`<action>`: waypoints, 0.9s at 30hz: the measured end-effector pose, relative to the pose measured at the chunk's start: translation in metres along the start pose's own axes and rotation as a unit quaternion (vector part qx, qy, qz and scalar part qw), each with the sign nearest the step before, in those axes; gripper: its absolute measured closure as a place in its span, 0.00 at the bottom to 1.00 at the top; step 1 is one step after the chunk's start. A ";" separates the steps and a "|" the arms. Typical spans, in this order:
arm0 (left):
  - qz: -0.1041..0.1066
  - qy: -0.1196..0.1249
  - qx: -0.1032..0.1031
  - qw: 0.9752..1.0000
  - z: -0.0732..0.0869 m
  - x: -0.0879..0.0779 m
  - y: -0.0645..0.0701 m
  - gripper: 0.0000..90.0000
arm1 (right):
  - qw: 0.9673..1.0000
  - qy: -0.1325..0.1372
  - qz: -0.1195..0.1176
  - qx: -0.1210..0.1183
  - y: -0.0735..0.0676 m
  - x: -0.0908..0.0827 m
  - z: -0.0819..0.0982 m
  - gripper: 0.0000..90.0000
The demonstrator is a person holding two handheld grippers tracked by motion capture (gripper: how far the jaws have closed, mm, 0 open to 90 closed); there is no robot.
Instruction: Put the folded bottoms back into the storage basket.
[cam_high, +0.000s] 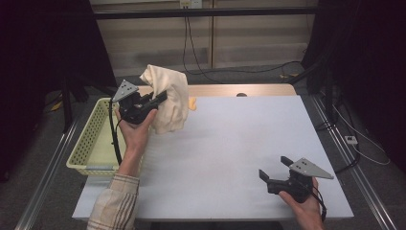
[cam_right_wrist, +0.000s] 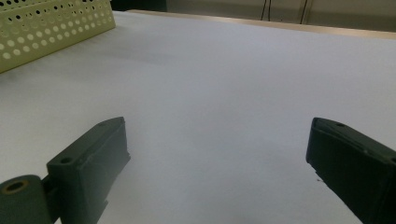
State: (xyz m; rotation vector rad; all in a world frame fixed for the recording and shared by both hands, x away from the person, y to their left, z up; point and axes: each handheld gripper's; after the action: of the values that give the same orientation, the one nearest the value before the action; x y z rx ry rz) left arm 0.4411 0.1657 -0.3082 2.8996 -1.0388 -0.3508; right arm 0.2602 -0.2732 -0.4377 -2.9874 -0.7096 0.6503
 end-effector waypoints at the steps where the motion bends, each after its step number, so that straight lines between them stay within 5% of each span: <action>1: 0.005 -0.003 0.002 1.000 -0.005 -0.002 0.001 0.82 | 1.000 0.000 0.000 -0.001 0.000 0.000 0.000 0.06; 18: 0.020 0.000 0.025 0.999 -0.017 -0.028 0.001 0.82 | 1.000 -0.002 -0.002 -0.002 -0.002 0.000 0.000 0.06; 27: -0.001 0.005 0.016 1.000 -0.021 -0.043 -0.010 0.82 | 1.000 -0.002 -0.002 -0.002 -0.001 -0.001 0.000 0.06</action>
State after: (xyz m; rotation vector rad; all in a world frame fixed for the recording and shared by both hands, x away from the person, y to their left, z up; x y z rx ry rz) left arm 0.4199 0.1994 -0.2803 2.9280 -1.0500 -0.3210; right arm 0.2591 -0.2721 -0.4373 -2.9885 -0.7179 0.6544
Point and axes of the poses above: each handheld gripper's, and its own axes: x roughly forward along the jaws, z roughly out of its underside, y roughly to its right, and after that the axes turned 1 degree about -z, right-handed
